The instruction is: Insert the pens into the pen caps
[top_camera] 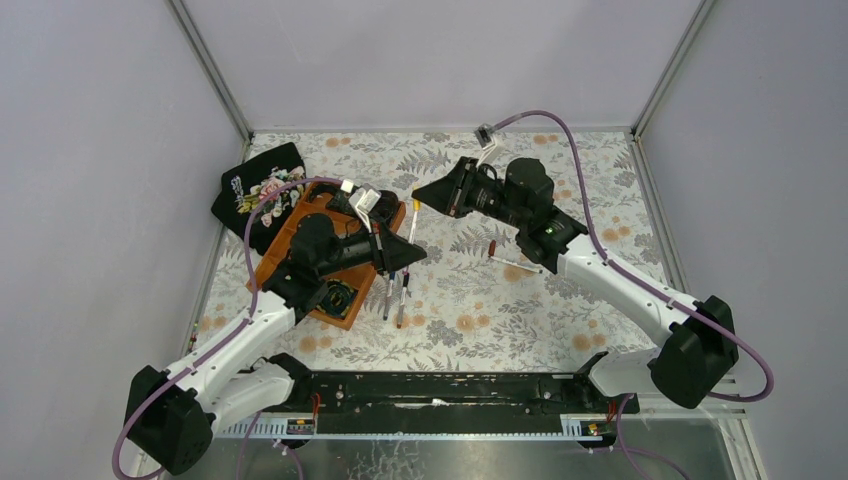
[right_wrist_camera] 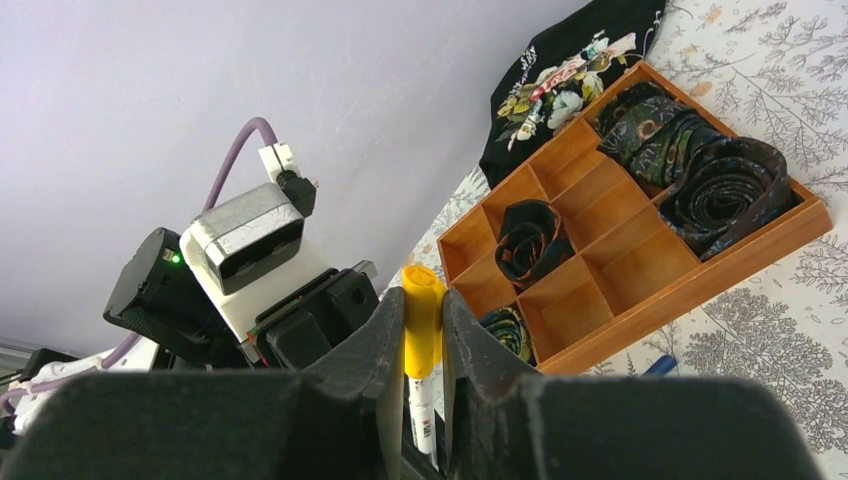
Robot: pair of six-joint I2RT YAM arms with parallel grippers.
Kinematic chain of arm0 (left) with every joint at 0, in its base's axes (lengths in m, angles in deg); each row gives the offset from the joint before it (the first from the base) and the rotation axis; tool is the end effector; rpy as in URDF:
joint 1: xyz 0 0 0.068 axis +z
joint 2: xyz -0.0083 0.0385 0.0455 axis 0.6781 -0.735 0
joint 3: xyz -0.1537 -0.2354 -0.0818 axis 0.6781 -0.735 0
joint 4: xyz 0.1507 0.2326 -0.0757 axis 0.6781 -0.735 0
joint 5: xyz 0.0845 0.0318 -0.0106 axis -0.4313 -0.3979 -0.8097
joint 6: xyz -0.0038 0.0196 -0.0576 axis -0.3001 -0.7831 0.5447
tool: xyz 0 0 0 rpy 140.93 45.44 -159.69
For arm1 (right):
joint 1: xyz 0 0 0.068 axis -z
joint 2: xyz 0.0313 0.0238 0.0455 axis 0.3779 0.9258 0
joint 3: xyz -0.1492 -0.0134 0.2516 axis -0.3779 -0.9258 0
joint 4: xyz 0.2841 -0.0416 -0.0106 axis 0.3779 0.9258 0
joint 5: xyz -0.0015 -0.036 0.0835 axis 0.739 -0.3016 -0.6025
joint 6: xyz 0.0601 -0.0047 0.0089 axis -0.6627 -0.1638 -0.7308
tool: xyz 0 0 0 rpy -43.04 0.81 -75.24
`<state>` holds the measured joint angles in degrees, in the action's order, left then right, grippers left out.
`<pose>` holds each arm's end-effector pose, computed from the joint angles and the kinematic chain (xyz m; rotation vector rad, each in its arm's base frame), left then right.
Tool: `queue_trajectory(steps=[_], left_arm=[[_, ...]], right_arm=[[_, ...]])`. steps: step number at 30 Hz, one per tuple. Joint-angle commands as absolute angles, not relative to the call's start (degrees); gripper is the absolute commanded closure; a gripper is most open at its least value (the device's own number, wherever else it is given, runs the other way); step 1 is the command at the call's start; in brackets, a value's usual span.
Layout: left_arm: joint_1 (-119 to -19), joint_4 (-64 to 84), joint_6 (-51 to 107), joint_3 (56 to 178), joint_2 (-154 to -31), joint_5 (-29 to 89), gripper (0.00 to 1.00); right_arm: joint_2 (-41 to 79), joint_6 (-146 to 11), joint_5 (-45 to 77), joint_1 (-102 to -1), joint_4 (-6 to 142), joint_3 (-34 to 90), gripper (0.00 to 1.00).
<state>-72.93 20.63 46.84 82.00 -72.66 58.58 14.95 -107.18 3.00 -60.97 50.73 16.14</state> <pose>0.2004 -0.1483 0.3068 0.5280 1.7575 -1.3007 0.2640 0.2328 0.3931 -0.2120 1.6905 1.4264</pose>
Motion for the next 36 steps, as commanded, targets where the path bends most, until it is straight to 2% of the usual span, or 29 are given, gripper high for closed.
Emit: queue_trajectory(steps=[1, 14, 23, 24, 25, 28, 30, 33, 36], left_arm=[[-73.1, 21.68, 45.96, 82.1, -71.39, 57.01, 1.0], [-73.02, 25.32, 49.03, 81.68, -69.53, 54.7, 1.0], [-73.02, 28.09, 49.43, 81.7, -69.85, 58.69, 1.0], [-73.02, 28.27, 49.5, 81.66, -69.88, 59.65, 1.0], [-73.02, 28.46, 49.56, 81.48, -69.85, 60.53, 1.0], [-73.02, 28.45, 49.69, 80.98, -69.45, 61.79, 1.0], [-73.02, 27.55, 49.37, 80.85, -68.98, 62.05, 1.0], [-73.01, 26.0, 48.54, 81.0, -68.4, 62.36, 1.0], [-73.0, 25.61, 48.37, 80.96, -68.07, 62.98, 1.0]], right_arm=[[13.75, -105.59, 1.3, -62.52, 49.41, 15.62, 1.0], [10.08, -106.15, 2.59, -68.99, 44.79, 4.81, 1.0], [9.05, -105.38, 2.79, -71.08, 46.57, 2.91, 1.0], [8.84, -104.96, 3.14, -71.15, 47.52, 3.64, 0.98], [8.62, -104.16, 3.76, -71.11, 48.52, 4.76, 0.9], [7.95, -101.13, 6.01, -70.97, 51.09, 8.31, 0.58], [7.48, -99.49, 7.59, -70.76, 52.42, 10.52, 0.44], [7.31, -98.06, 8.06, -69.63, 53.23, 13.57, 0.34], [7.97, -97.84, 6.75, -68.0, 52.99, 15.76, 0.3]])
